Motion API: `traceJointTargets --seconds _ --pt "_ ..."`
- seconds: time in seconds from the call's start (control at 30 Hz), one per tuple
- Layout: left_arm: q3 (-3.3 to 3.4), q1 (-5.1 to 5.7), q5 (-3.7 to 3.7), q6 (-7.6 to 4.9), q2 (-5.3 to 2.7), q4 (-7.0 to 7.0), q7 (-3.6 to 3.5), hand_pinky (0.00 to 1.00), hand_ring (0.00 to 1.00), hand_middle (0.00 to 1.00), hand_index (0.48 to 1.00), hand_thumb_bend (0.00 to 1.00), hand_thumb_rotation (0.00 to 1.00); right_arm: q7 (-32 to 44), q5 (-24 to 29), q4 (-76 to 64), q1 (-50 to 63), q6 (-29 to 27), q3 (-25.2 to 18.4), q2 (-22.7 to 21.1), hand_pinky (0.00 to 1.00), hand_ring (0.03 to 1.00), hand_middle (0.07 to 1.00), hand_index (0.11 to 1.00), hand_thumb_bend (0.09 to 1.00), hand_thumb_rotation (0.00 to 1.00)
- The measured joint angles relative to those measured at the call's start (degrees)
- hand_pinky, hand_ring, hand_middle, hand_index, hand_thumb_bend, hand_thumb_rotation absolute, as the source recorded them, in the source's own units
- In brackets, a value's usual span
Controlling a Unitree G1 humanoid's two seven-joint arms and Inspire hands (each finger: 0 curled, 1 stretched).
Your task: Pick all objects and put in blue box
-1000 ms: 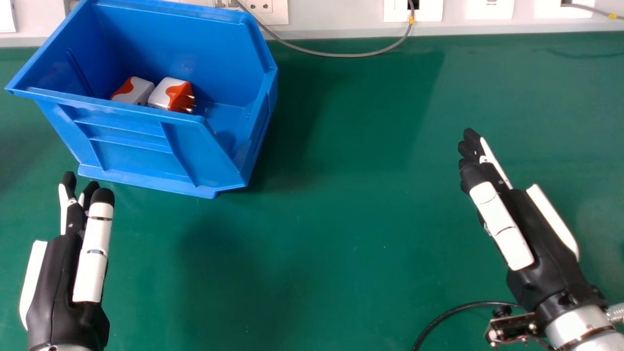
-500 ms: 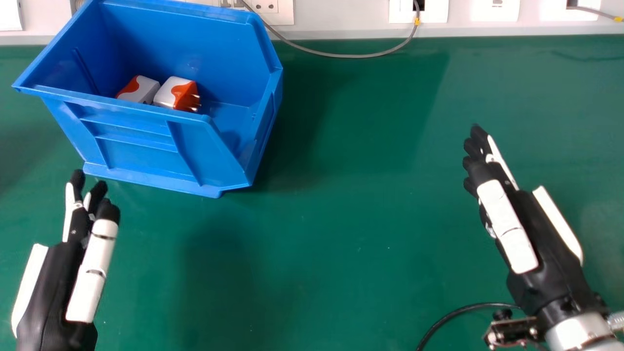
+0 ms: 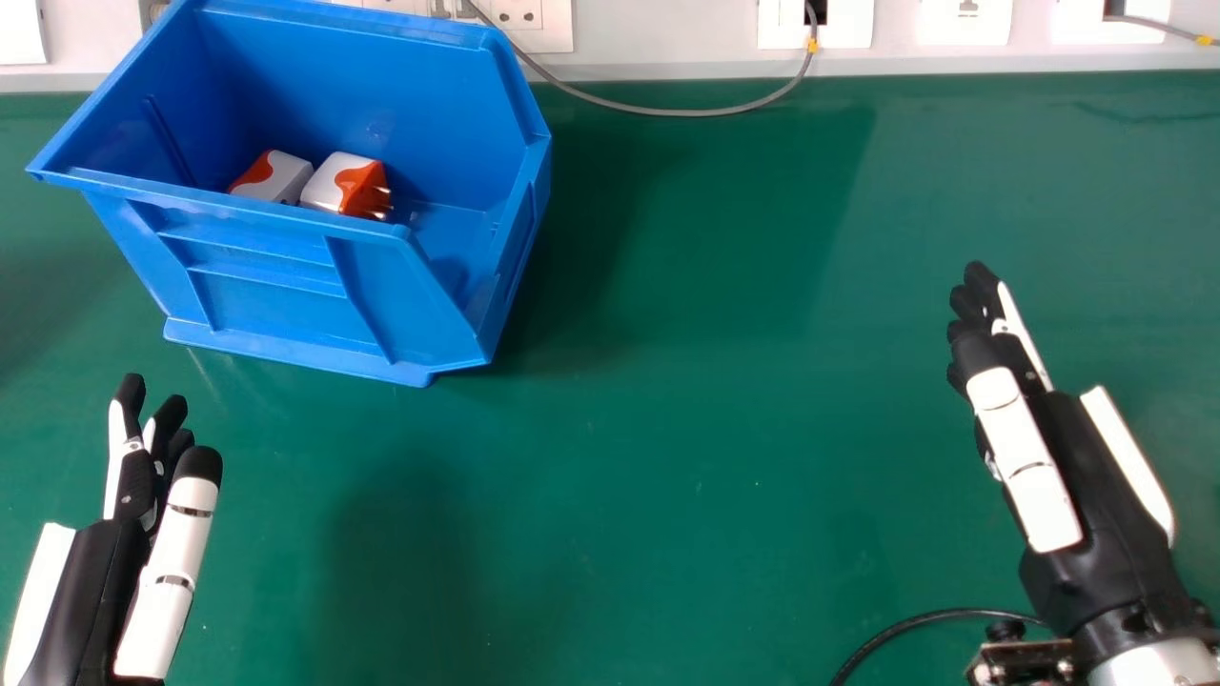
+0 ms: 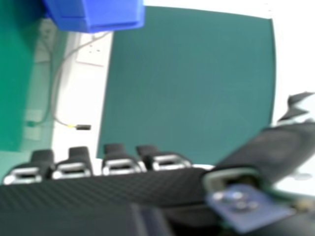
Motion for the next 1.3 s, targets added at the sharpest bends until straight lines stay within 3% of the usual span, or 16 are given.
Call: traceJointTargets --seconds 0.17,0.3,0.43,0.5,1.0,1.3 --pt "-1.21 -1.13 -0.09 0.04 -0.43 0.05 0.25 0.94 0.99 1.0 1.0 0.31 0.94 -0.53 -0.08 4.01 -2.66 -2.07 -0.73 0.09 1.0 1.0 1.0 1.0 0.3 1.0" --pt "-1.49 -2.64 -0.82 0.05 -0.59 0.59 0.25 0.94 0.99 1.0 1.0 0.31 0.94 -0.65 -0.78 7.37 -4.82 -2.25 -0.74 0.11 1.0 1.0 1.0 1.0 0.278 1.0" --pt "-2.18 -4.09 -1.35 0.14 -0.97 1.18 0.32 0.94 0.98 1.0 1.0 0.31 0.94 -0.83 -0.93 8.37 -6.68 -2.21 -0.77 0.11 1.0 1.0 1.0 1.0 0.252 1.0" --pt "-2.44 -4.19 -1.37 0.33 -1.02 1.26 0.29 0.93 0.98 1.0 1.0 0.31 0.94 -0.88 -0.92 8.37 -7.03 -2.16 -0.77 0.16 1.0 1.0 1.0 1.0 0.247 1.0" --pt "-2.24 -4.82 -1.45 1.38 -0.25 1.64 0.43 0.92 0.98 1.0 1.0 0.32 0.89 -0.14 -1.72 8.26 -7.3 -1.54 0.17 0.34 1.0 1.0 1.0 1.0 0.252 1.0" --pt "-2.18 -4.37 -1.42 1.9 -0.25 1.63 1.41 0.92 0.97 1.0 1.0 0.34 0.87 -0.08 -3.01 8.13 -7.16 -1.54 0.2 0.18 1.0 1.0 1.0 1.0 0.282 1.0"
